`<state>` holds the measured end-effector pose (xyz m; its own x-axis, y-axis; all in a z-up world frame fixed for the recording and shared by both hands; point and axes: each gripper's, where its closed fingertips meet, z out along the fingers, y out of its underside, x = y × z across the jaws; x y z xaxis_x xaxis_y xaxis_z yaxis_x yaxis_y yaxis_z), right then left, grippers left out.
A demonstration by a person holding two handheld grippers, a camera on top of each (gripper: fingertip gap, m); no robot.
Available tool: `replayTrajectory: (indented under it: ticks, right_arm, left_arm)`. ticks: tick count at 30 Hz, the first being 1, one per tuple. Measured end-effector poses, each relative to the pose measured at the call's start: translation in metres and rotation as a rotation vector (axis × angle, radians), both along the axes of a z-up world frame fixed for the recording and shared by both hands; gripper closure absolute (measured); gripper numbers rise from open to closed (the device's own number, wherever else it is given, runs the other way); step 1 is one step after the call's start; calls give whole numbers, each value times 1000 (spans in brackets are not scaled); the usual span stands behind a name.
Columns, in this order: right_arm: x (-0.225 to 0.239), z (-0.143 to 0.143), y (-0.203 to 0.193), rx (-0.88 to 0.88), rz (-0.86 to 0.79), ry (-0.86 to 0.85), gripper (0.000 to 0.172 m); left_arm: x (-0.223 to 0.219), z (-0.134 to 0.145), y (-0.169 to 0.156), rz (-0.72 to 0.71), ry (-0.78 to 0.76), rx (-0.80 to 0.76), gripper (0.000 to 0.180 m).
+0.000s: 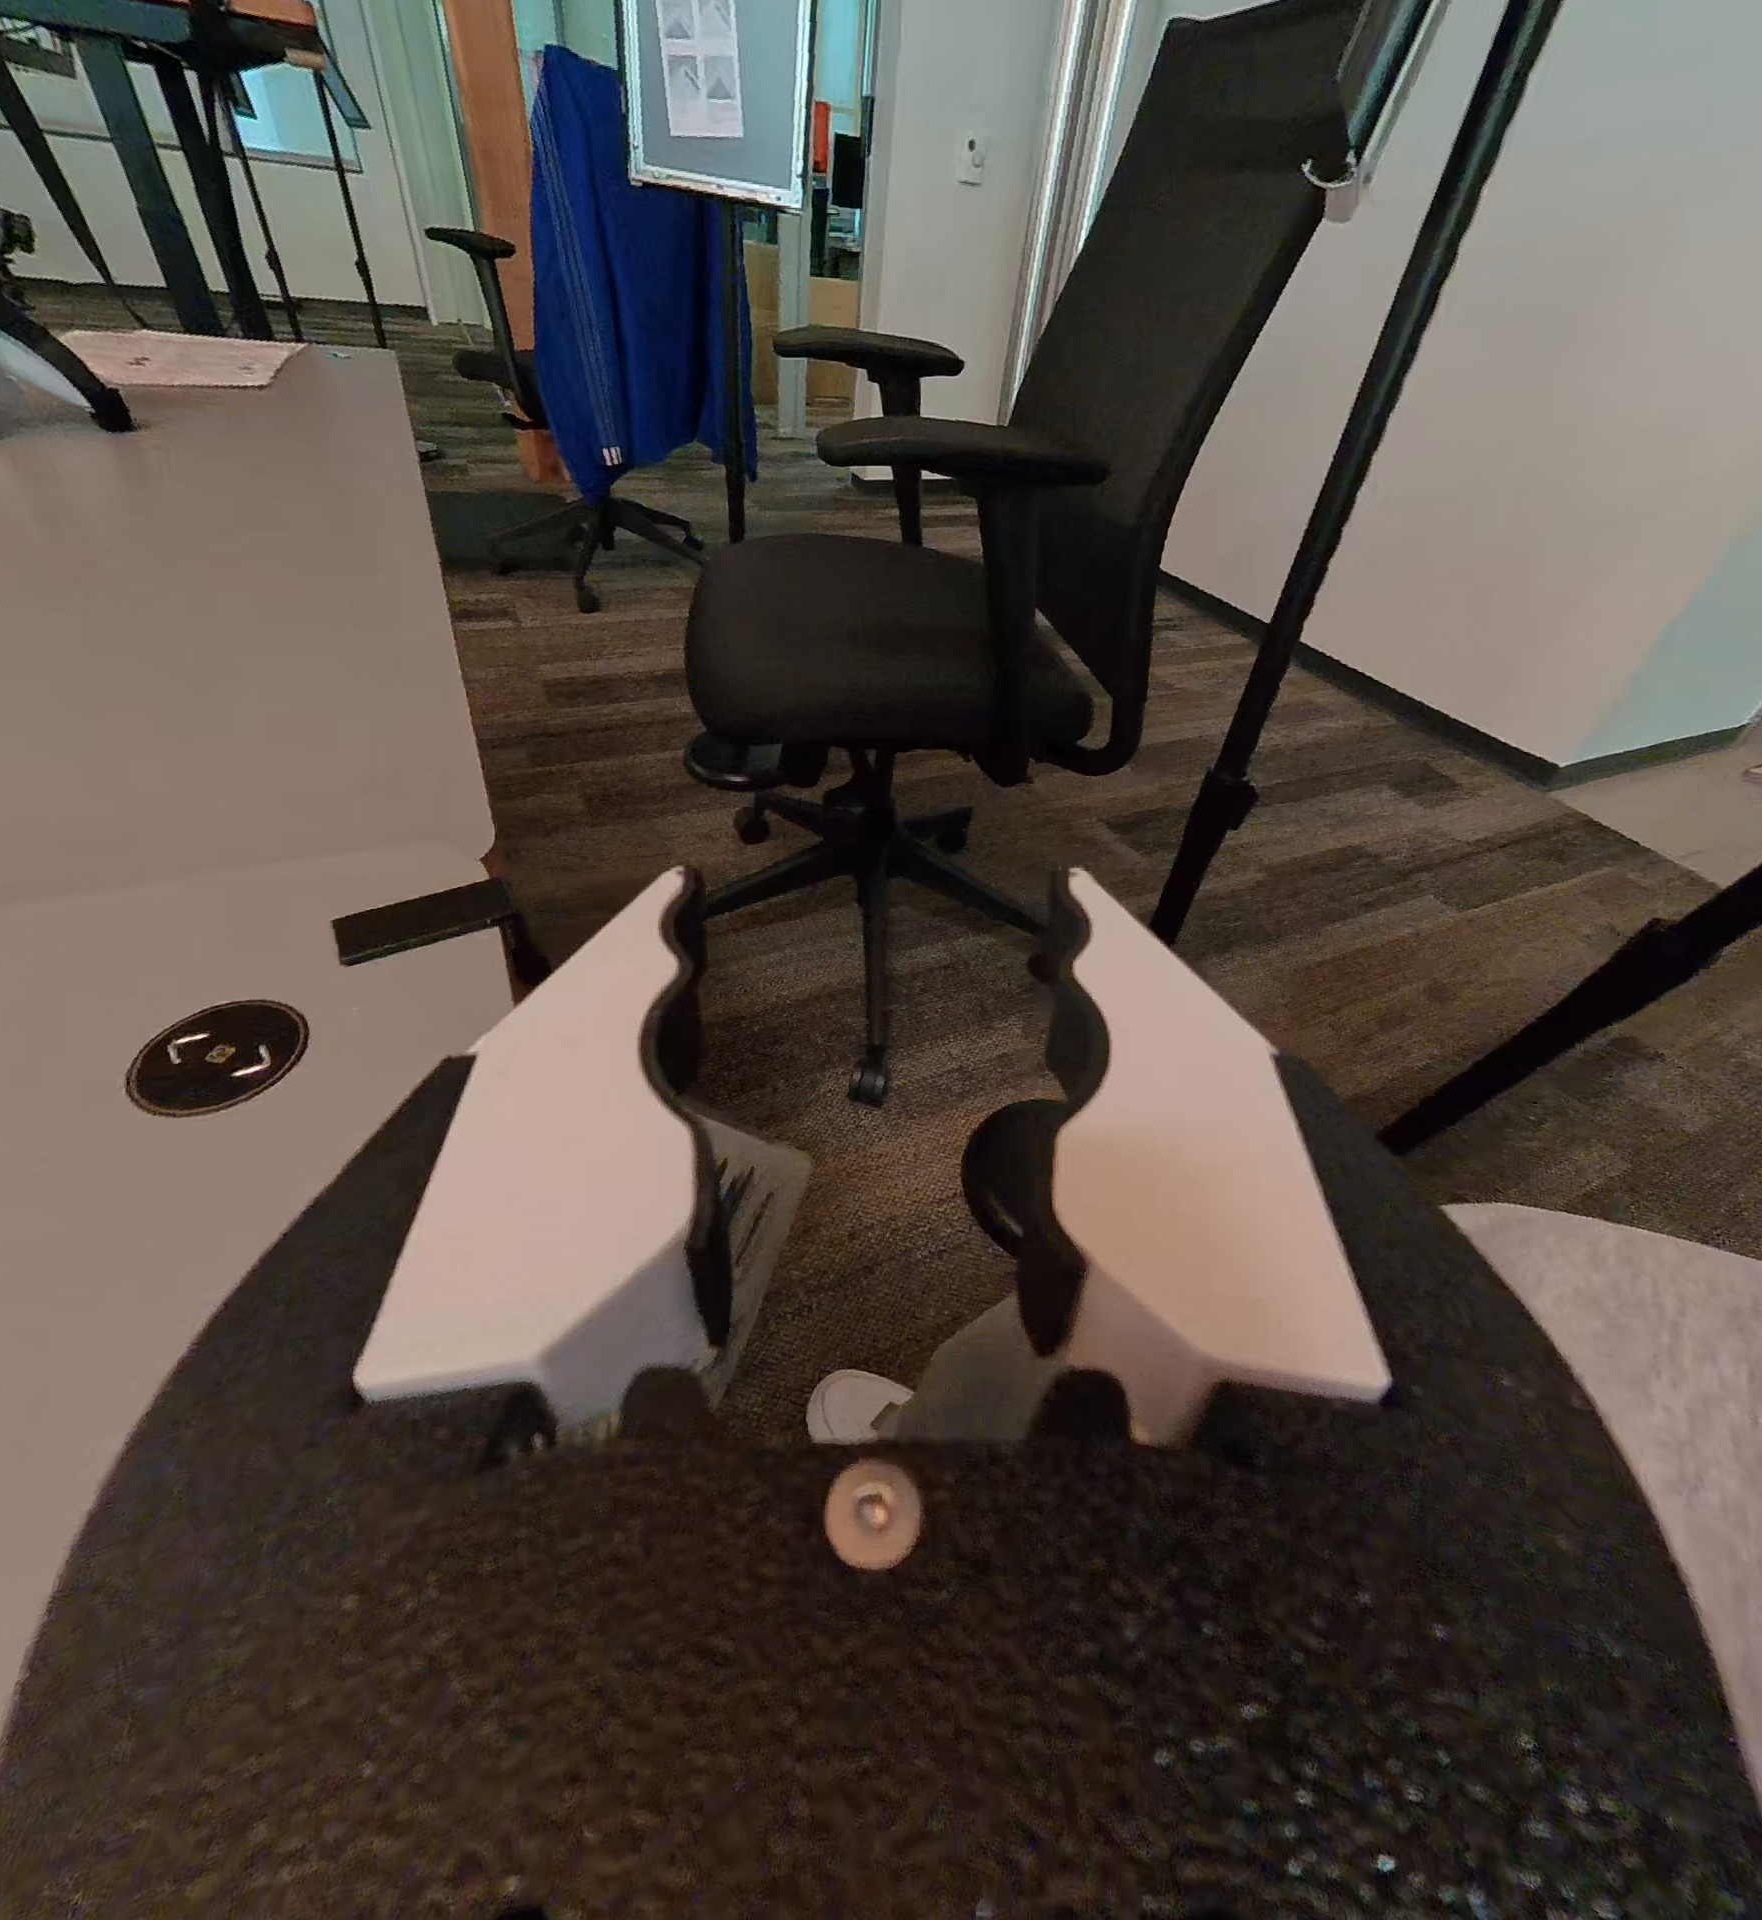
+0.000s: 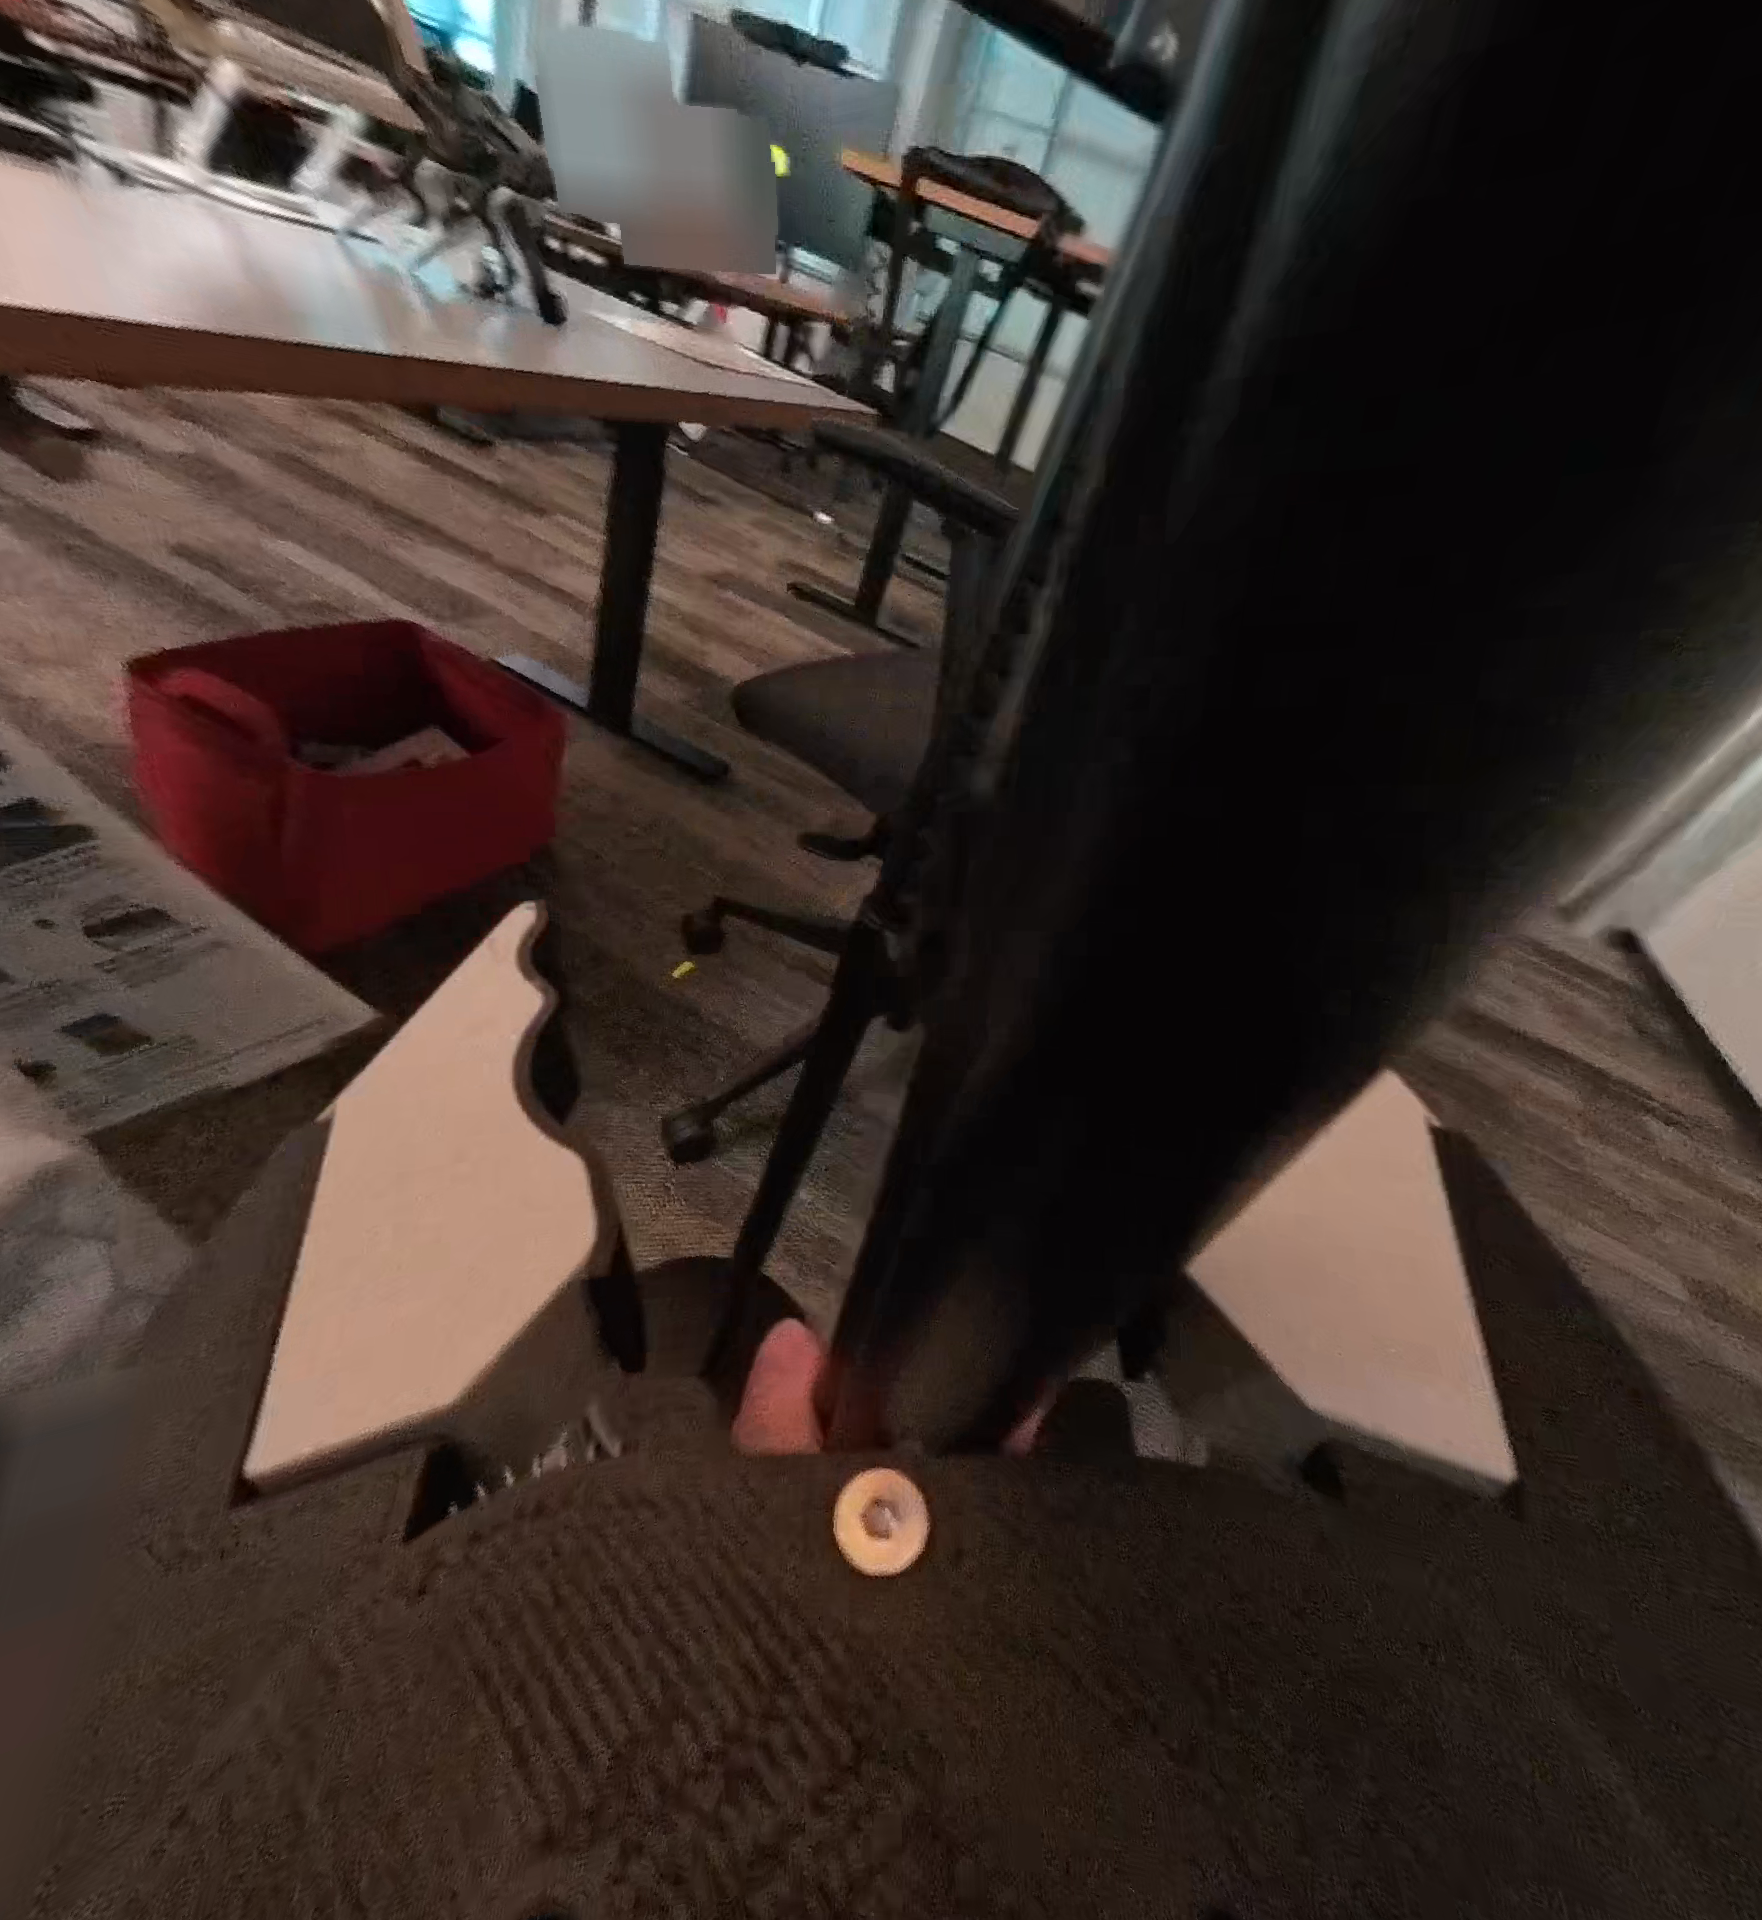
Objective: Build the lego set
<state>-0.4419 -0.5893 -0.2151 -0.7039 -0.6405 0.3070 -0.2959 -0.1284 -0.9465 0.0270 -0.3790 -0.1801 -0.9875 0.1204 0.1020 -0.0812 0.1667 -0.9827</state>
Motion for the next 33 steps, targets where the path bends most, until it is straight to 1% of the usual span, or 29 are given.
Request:
replayTrajectory:
  ticks: [1, 2, 4, 6, 8, 10, 11, 13, 14, 15, 16, 17, 18, 19, 20, 22, 23, 24, 25, 26, 27, 28, 29, 30, 31, 33]
  right_arm:
    - [-7, 0, 0, -16, -57, 24, 33]
    - [-14, 1, -3, -20, -107, 37, 20]
    - [-32, 2, -10, -9, -194, 24, 14]
    - [-44, -13, -17, 1, -211, 5, 14]
    - [-52, -13, -23, 11, -231, 28, 14]
    - [-57, -21, -33, 55, -283, 86, 15]
    - [-57, -22, -35, 69, -291, 83, 20]
    - [-51, -24, -38, 75, -265, 97, 20]
    - [-51, -27, -38, 102, -286, 116, 20]
    - [-58, -33, -35, 156, -348, 178, 20]
    - [-76, -35, -26, 189, -479, 254, 31]
    - [-90, -34, -10, 230, -606, 290, 42]
    - [-84, -36, 13, 297, -600, 306, 47]
    - [-59, -41, 39, 351, -480, 322, 47]
    - [-30, -52, 62, 416, -376, 365, 59]
    - [38, -93, 104, 617, -116, 531, 60]
    - [73, -109, 106, 674, -39, 567, 57]
    - [112, -123, 97, 710, 34, 570, 66]
    - [153, -139, 85, 754, 111, 568, 69]
    - [192, -158, 69, 781, 193, 611, 58]
    - [230, -177, 44, 744, 261, 672, 62]
    - [269, -198, 11, 668, 312, 700, 67]
    - [306, -226, -17, 659, 358, 719, 71]
    - [336, -262, -51, 702, 361, 730, 75]
    - [367, -299, -88, 740, 329, 706, 79]
    - [417, -369, -181, 802, 168, 577, 88]
  left_arm:
    - [0, 0, 0, -4, 7, -2, 117]
    - [1, 1, -1, -5, 13, -7, 117]
    - [1, 3, -3, -6, 19, -20, 117]
    - [1, 3, -3, -10, 13, -28, 117]
    - [-1, 3, -3, -19, 2, -30, 117]
    - [-1, 3, -2, -18, 1, -36, 117]
    - [-1, 4, -2, -15, 5, -39, 117]
    - [1, 5, -2, -14, 23, -44, 116]
    - [1, 7, -1, -13, 30, -50, 115]
    - [2, 8, 0, -11, 36, -57, 115]
    - [4, 9, 2, -5, 39, -61, 115]
    - [6, 11, 5, 9, 40, -64, 115]
    - [11, 13, 9, 40, 37, -67, 114]
    - [17, 16, 13, 86, 32, -73, 112]
    - [24, 20, 17, 134, 31, -85, 108]
    - [42, 26, 20, 236, 37, -101, 108]
    - [51, 27, 17, 284, 29, -83, 108]
    - [61, 26, 13, 318, 1, -51, 107]
    - [71, 24, 8, 352, -47, -6, 103]
    - [83, 21, 3, 389, -108, 49, 100]
    - [94, 18, -1, 424, -172, 106, 97]
    - [105, 14, -4, 453, -225, 157, 94]
    - [116, 10, -6, 476, -260, 197, 92]
    - [126, 5, -8, 500, -271, 225, 92]
    - [137, -2, -10, 524, -262, 247, 92]
    - [157, -21, -11, 568, -194, 311, 91]
